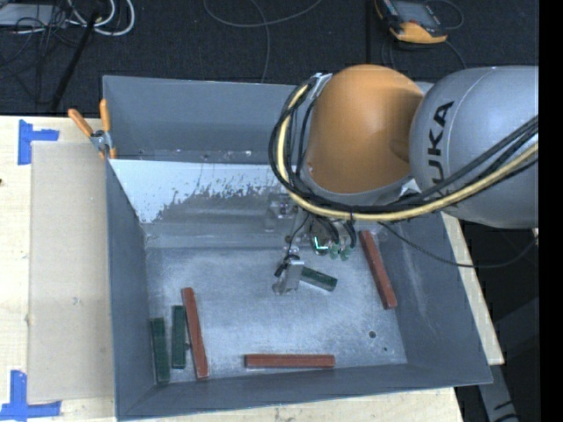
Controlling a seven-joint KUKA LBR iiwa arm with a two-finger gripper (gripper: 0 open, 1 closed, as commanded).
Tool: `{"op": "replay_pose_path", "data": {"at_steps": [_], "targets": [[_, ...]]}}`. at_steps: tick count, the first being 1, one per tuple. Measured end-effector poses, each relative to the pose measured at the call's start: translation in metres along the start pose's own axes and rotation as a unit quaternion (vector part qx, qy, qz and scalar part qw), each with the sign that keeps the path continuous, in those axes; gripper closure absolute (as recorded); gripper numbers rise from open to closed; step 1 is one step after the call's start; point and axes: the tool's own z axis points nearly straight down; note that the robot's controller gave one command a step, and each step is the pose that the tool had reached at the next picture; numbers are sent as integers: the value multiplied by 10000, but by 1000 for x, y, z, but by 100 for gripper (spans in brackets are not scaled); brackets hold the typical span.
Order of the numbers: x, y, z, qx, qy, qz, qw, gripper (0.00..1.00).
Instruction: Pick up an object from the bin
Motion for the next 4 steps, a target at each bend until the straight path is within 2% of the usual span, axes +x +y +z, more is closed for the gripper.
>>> {"op": "replay_pose_path", "data": {"at_steps": [1,2,3,4], "targets": [[-9,-112,42,17,13,104,9999,0],[-17,-103,173,-2,35,-420,9991,0],[-19,-103,168,-3,0,-401,9992,100],[-13,-95,19,5,-41,-1668,9860,100]]}}
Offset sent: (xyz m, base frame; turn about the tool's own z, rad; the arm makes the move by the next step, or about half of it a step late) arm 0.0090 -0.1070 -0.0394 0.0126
